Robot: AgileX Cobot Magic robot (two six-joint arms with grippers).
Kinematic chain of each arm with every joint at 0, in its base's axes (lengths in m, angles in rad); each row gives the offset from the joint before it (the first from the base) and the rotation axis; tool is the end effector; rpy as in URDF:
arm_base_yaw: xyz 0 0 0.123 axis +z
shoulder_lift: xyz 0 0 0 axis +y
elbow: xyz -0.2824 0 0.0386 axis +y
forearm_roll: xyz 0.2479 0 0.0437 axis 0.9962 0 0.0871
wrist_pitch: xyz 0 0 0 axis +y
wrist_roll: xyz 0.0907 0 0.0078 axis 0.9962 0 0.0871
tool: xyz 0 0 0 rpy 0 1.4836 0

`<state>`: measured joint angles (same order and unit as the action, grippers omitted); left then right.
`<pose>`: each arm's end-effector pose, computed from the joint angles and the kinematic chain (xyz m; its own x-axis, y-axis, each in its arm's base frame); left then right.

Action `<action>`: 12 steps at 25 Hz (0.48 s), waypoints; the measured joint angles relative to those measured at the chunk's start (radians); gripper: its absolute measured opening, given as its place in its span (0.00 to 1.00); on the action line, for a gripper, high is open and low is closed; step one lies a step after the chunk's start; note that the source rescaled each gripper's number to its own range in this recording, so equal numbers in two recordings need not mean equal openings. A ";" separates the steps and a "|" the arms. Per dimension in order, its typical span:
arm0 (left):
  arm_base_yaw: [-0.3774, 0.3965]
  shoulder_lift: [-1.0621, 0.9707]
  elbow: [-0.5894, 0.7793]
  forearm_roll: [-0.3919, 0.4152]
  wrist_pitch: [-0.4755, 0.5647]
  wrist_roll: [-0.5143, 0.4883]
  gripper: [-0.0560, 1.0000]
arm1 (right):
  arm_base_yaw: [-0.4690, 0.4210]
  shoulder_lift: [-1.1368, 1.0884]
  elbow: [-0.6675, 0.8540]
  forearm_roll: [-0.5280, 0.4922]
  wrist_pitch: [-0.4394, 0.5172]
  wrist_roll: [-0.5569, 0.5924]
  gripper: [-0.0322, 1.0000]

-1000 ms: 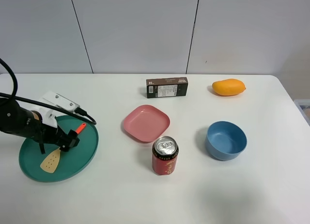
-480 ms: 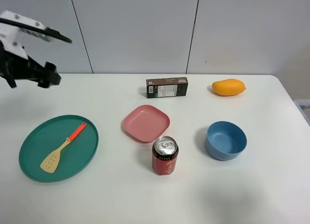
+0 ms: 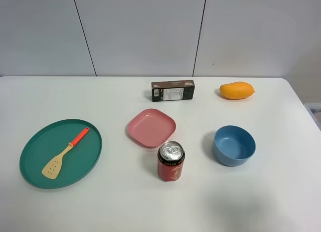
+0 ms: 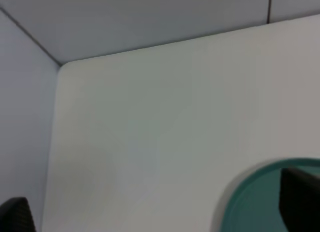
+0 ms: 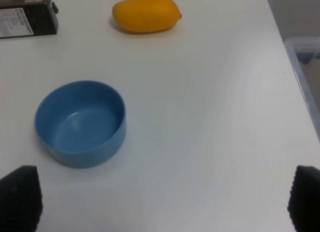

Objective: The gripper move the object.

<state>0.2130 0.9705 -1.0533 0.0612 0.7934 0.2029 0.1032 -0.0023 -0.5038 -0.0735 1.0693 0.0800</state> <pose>0.1845 0.0440 0.3888 -0.6126 0.1163 -0.7818 -0.0997 0.9698 0.2224 -0.0055 -0.0065 0.2777 -0.4564 -0.0025 -0.8898 -0.0255 0.9996 0.0103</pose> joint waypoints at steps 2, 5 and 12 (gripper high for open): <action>0.022 -0.107 0.000 -0.030 0.087 -0.013 0.99 | 0.000 0.000 0.000 0.000 0.000 0.000 1.00; 0.027 -0.240 -0.001 -0.096 0.166 -0.020 0.99 | 0.000 0.000 0.000 0.000 0.000 0.000 1.00; 0.028 -0.441 -0.001 -0.198 0.238 -0.028 0.99 | 0.000 0.000 0.000 0.000 0.000 0.000 1.00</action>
<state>0.2405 0.5291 -1.0539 -0.1367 1.0311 0.1747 0.1032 -0.0023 -0.5038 -0.0735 1.0693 0.0800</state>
